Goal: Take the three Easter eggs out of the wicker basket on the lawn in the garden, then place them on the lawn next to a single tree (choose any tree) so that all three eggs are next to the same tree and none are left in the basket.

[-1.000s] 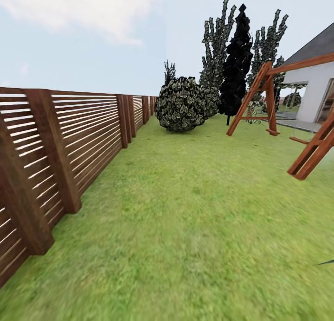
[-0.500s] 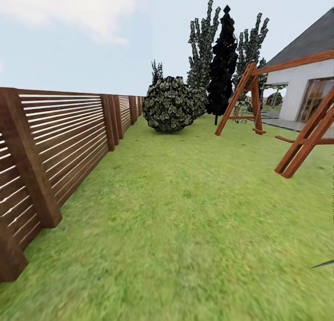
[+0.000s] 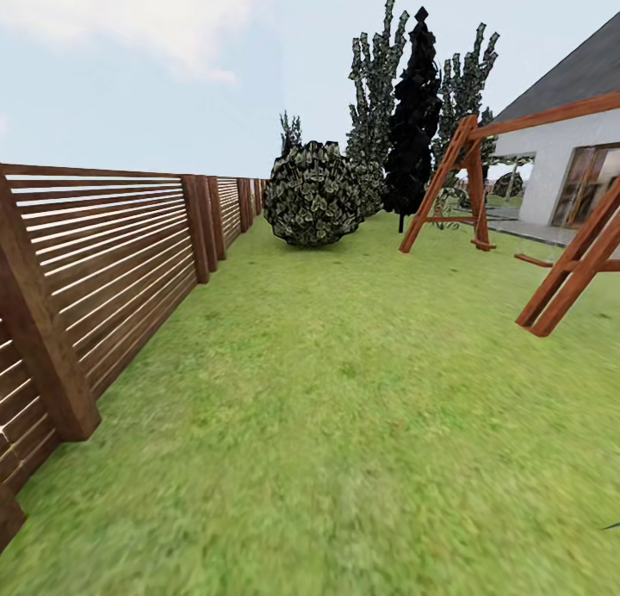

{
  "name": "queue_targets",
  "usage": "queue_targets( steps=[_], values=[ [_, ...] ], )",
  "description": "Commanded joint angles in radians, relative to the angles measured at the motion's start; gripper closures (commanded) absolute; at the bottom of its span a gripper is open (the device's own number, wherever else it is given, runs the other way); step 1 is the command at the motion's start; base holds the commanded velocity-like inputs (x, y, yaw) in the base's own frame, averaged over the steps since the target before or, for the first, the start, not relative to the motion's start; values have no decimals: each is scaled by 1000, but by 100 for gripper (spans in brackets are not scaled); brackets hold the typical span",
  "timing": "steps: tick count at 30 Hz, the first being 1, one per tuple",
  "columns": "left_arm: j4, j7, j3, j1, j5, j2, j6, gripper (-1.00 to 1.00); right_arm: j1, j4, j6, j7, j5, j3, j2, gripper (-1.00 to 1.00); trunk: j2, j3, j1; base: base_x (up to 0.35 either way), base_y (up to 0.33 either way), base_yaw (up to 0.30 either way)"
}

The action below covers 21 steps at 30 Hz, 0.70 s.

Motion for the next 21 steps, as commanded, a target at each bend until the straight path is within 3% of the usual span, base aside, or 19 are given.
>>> queue_targets(
  steps=[1,21],
  values=[
    [-2,-1,0,1,0,0,0,-100,0,0,0,0,3,-1,0,-100,0,-1,1,318,0,0],
    [-2,-1,0,1,0,0,0,-100,0,0,0,0,3,1,0,-100,0,-1,1,318,0,0]
  ],
)
